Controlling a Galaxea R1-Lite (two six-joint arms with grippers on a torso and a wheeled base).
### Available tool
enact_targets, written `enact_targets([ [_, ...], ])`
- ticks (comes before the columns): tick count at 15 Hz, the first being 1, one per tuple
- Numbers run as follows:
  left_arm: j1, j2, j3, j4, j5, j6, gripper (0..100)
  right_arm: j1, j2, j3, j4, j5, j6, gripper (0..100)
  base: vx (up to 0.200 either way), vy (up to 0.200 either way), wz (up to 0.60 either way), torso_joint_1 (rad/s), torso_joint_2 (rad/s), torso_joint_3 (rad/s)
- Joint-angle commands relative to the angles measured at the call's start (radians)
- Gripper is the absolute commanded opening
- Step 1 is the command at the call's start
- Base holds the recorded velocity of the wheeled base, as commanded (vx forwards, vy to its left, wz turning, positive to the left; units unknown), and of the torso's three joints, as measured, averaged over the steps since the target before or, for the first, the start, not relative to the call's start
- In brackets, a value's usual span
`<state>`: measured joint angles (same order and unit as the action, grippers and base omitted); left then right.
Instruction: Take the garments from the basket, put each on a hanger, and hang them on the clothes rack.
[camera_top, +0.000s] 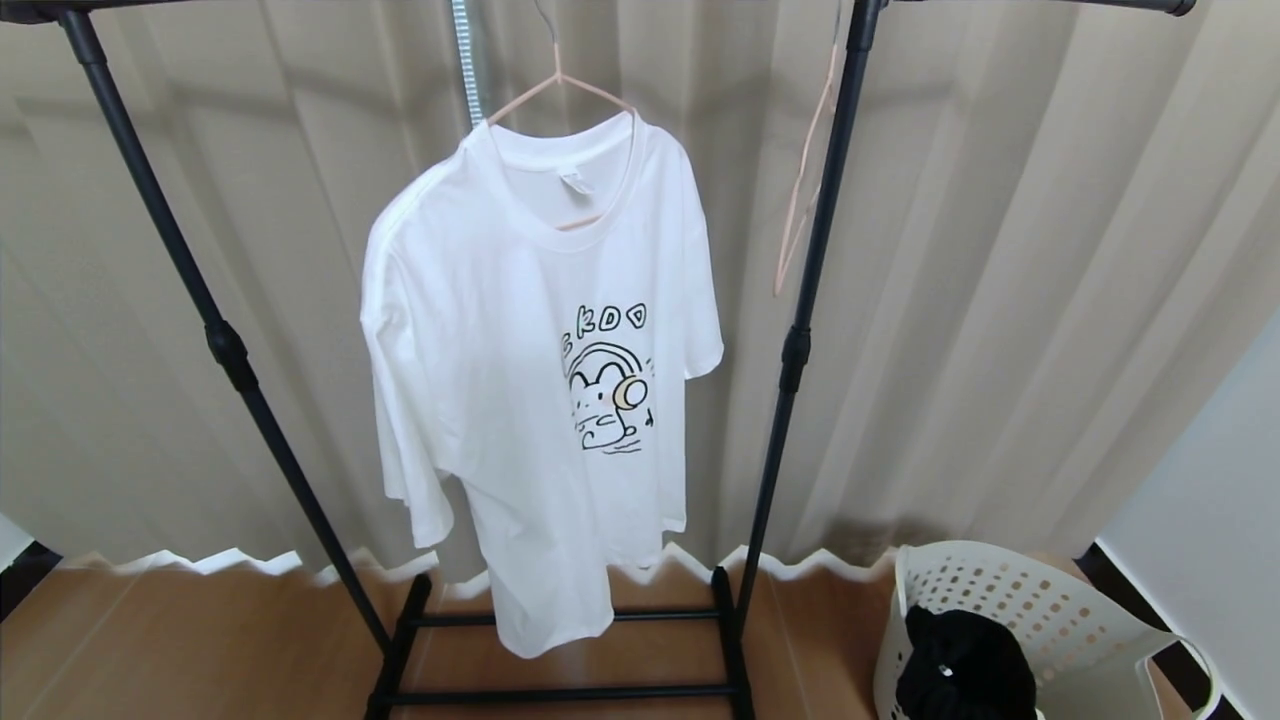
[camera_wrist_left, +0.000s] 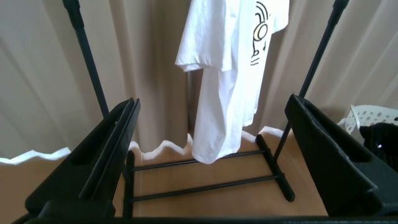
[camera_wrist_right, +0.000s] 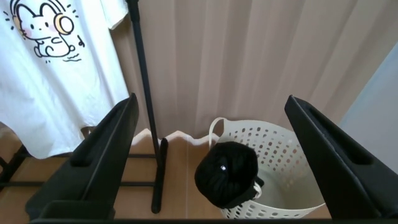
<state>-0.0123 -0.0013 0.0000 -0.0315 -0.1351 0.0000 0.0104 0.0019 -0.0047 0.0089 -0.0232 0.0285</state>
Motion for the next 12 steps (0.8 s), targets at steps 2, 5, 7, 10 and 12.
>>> enact_targets([
  [2,0.0,0.001,0.0,-0.001,0.0,0.0,100,0.0,0.001,0.0,0.0,0.0,0.001,100,0.0,0.0,0.0,-0.107,0.47,0.356],
  [5,0.0,0.001,0.0,-0.002,0.0,0.0,100,0.0,0.001,0.0,0.0,0.0,-0.001,100,0.0,0.0,0.0,-0.085,0.45,0.369],
  [7,0.0,0.001,0.0,-0.002,0.0,0.0,100,0.0,0.001,0.0,0.0,0.0,0.001,100,0.0,0.0,0.0,-0.046,0.44,0.388],
  [10,0.0,0.001,0.0,-0.002,0.0,0.0,100,0.0,0.001,0.0,-0.001,0.0,-0.001,100,0.0,0.0,0.0,-0.025,0.4,0.385],
  [12,0.0,0.001,0.0,-0.002,0.0,0.0,100,0.0,0.0,0.0,-0.001,0.0,-0.001,100,0.0,0.0,0.0,0.0,0.14,0.137],
])
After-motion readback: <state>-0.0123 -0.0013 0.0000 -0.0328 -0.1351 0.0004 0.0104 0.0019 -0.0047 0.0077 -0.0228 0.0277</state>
